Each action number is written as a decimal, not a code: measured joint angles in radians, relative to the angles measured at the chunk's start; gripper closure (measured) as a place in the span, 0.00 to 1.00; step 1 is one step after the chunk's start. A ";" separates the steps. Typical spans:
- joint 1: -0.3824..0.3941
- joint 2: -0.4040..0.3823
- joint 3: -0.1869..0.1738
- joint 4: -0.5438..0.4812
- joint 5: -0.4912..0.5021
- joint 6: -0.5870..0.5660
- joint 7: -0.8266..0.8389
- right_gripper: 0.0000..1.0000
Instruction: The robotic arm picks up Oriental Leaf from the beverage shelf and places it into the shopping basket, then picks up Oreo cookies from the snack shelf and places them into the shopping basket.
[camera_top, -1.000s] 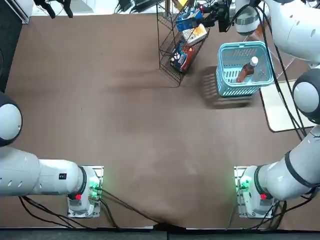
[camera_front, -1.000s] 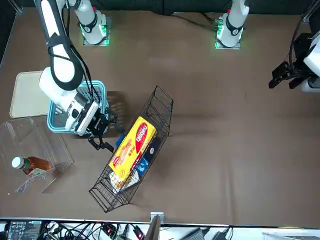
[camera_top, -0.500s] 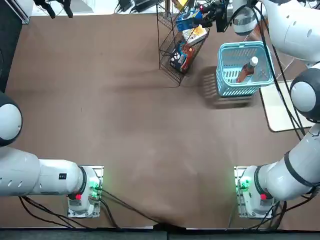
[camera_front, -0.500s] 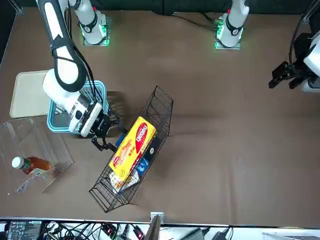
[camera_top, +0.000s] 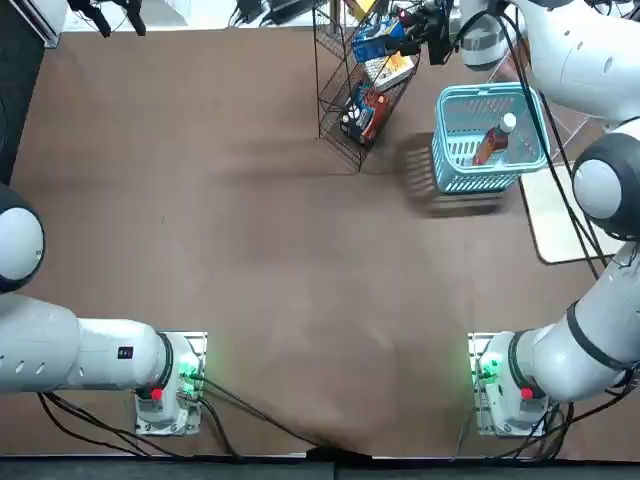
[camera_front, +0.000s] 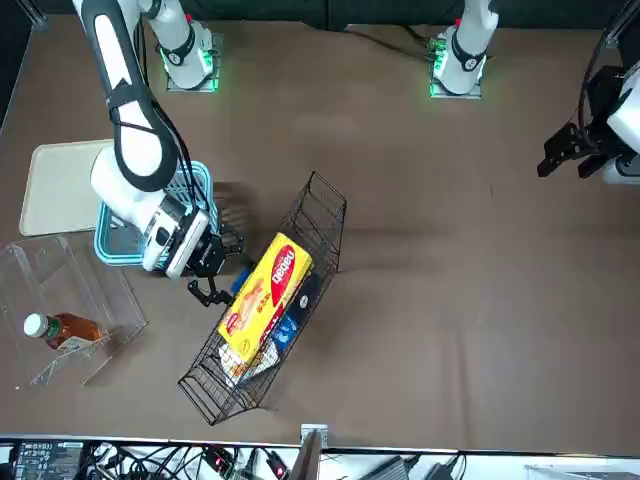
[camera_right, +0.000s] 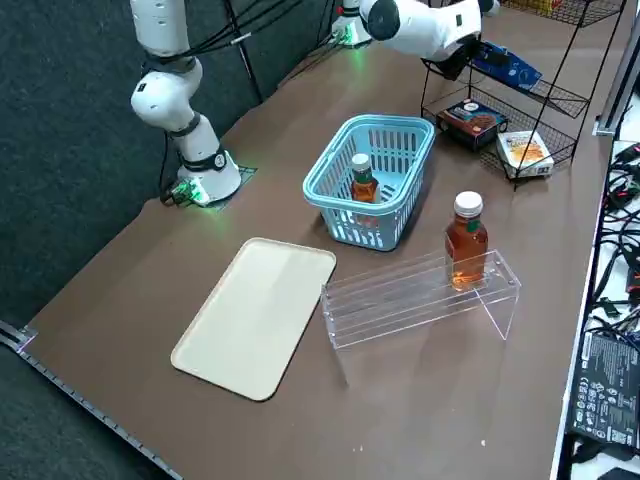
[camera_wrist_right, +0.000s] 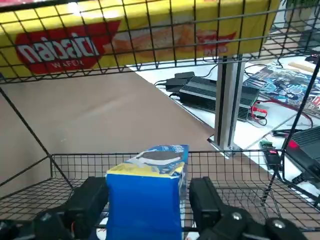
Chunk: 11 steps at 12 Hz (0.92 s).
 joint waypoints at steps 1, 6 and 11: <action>0.000 0.007 0.000 0.006 0.000 0.000 0.000 0.00; 0.000 0.046 0.000 0.043 0.000 0.000 0.000 0.00; 0.004 0.067 0.000 0.063 0.000 0.001 0.000 0.00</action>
